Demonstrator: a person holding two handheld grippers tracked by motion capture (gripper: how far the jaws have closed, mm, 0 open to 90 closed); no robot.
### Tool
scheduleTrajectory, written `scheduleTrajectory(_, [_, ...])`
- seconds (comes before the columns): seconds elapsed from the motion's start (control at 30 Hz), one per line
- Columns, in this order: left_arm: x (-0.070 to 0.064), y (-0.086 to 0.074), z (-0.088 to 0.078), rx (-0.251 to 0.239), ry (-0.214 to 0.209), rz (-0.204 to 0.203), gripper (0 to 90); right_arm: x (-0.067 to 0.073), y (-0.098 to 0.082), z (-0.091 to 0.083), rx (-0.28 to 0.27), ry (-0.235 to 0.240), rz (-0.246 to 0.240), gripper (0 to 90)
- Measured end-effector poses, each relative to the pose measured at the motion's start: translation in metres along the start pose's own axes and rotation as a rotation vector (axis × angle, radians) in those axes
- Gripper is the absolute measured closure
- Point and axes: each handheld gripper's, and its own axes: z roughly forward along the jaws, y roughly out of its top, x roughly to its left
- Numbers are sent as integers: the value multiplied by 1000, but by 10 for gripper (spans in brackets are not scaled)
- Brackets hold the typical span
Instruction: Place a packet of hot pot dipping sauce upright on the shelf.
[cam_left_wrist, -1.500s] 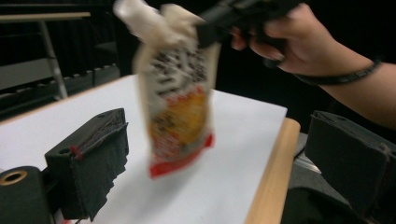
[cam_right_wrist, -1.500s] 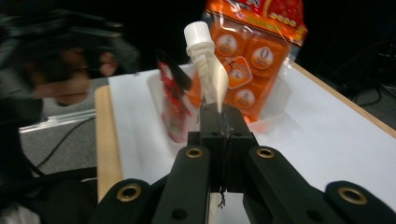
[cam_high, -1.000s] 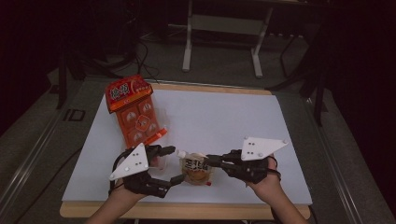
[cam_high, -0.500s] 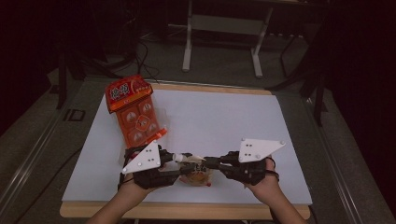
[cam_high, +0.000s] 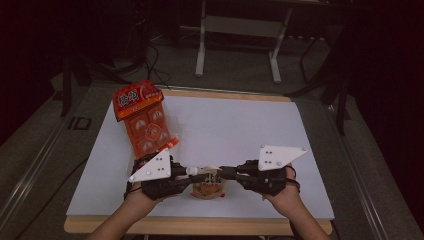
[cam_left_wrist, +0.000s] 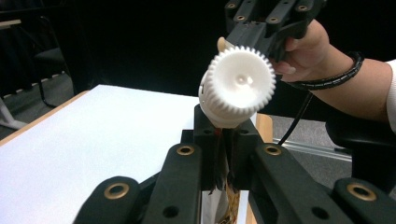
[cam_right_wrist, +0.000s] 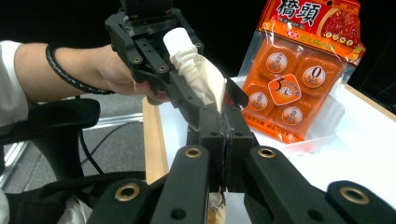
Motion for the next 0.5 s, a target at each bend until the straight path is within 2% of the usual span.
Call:
scheduleTrajectory(0.23, [0,4,0,-15,5,24,877,0,2,-4,-21,-18,-3,861])
scheduleTrajectory(0.4, [2,9,-3,-25,25,50,881,-3,4,-9,-54,-50,15,715])
scheduleTrajectory(0.43, [4,10,-5,-32,27,46,881,-4,5,-11,-61,-58,18,668])
scheduleTrajectory(0.47, [4,10,-5,-32,27,46,881,-4,5,-11,-61,-58,18,668])
scheduleTrajectory(0.5, [7,12,-8,-40,40,41,881,-6,5,-14,-76,-74,24,610])
